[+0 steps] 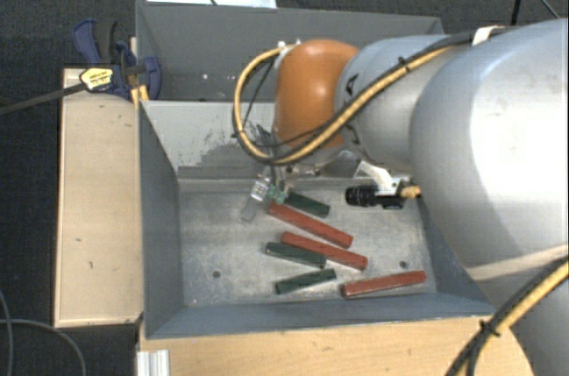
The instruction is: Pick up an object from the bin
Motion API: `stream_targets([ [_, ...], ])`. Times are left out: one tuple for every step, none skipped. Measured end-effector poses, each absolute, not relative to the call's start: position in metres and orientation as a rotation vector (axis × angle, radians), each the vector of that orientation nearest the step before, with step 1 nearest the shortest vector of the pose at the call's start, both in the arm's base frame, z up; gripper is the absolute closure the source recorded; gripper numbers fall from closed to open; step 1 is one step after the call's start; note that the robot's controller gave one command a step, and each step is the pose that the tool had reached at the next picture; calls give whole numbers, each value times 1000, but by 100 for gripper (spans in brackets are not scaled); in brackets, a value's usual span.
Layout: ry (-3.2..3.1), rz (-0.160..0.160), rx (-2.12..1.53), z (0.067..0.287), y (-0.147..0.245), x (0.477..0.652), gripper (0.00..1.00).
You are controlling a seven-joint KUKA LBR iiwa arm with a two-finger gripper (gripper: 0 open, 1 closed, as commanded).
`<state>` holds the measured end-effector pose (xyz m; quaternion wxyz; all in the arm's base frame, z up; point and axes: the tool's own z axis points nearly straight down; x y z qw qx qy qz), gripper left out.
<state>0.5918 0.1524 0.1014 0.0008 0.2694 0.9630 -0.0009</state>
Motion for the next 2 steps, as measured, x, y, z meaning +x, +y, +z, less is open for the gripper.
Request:
stream_targets([
  [3064, -8, 702, 69, 58, 569, 0],
  [2864, 2, 1283, 70, 89, 567, 0],
])
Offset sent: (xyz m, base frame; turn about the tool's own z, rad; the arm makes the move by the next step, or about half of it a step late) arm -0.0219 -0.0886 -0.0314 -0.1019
